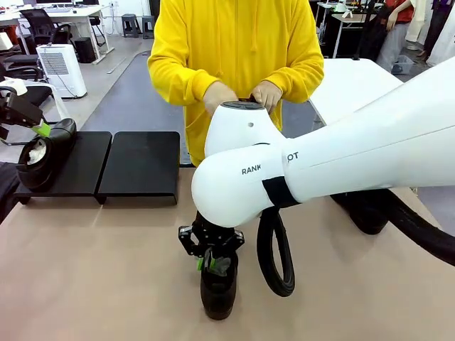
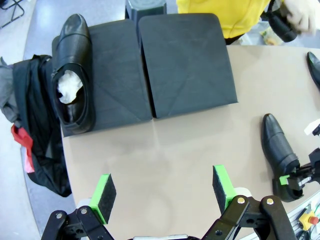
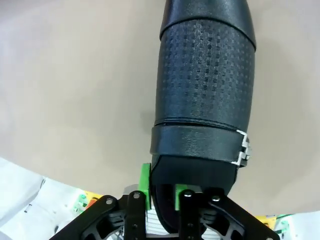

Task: Organize the shoes by placing them on the stand.
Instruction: Pick up one Shoe and place it in the middle of the table, then place the Shoe from the middle of the table onto the Shoes Stand.

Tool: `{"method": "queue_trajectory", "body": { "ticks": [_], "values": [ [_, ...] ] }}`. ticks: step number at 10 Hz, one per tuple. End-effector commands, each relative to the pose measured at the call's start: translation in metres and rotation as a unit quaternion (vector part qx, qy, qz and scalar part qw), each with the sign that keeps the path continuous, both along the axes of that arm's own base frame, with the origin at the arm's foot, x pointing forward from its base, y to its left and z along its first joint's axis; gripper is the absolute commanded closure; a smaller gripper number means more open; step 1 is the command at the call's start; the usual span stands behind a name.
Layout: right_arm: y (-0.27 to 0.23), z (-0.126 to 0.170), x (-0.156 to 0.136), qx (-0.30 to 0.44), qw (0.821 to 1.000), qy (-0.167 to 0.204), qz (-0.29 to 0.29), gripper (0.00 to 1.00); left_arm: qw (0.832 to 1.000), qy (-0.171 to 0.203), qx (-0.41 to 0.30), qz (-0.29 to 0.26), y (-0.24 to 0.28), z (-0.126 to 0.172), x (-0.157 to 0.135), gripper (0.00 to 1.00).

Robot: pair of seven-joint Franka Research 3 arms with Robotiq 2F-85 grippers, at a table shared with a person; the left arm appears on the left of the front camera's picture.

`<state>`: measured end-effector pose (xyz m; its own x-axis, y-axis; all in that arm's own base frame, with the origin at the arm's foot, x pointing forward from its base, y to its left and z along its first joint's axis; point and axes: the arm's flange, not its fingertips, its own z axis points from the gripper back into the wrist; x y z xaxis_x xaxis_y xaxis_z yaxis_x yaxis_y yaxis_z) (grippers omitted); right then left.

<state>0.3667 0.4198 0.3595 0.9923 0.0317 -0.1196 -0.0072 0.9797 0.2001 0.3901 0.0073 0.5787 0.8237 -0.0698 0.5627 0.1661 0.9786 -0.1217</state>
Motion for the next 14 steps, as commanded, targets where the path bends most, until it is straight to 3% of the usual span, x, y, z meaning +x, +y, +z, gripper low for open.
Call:
{"method": "queue_trajectory", "body": {
  "ticks": [1, 2, 3, 5, 6, 14],
  "values": [
    [-0.005, 0.01, -0.005, 0.008, 1.0, -0.009, -0.003, 0.25, 1.0, -0.006, -0.009, -0.002, 0.001, -0.002, 0.0, 0.0],
    [-0.009, 0.015, -0.008, 0.012, 1.0, -0.008, -0.003, 0.07, 1.0, -0.006, -0.009, -0.002, 0.001, -0.002, 0.0, 0.0],
    [-0.015, 0.022, -0.011, 0.021, 1.0, -0.014, -0.005, 0.0, 1.0, -0.006, -0.009, -0.002, 0.001, -0.002, 0.0, 0.0],
    [-0.021, 0.03, -0.019, 0.049, 0.999, -0.007, 0.017, 0.0, 1.0, -0.006, -0.009, -0.002, 0.001, -0.002, 0.0, 0.0],
    [-0.005, 0.024, -0.005, 0.013, 1.0, -0.016, -0.002, 0.0, 1.0, -0.006, -0.009, -0.002, 0.001, -0.002, 0.0, 0.0],
    [-0.005, 0.024, -0.005, 0.013, 1.0, -0.016, -0.002, 0.0, 1.0, -0.006, -0.009, -0.002, 0.001, -0.002, 0.0, 0.0]
  ]
}}
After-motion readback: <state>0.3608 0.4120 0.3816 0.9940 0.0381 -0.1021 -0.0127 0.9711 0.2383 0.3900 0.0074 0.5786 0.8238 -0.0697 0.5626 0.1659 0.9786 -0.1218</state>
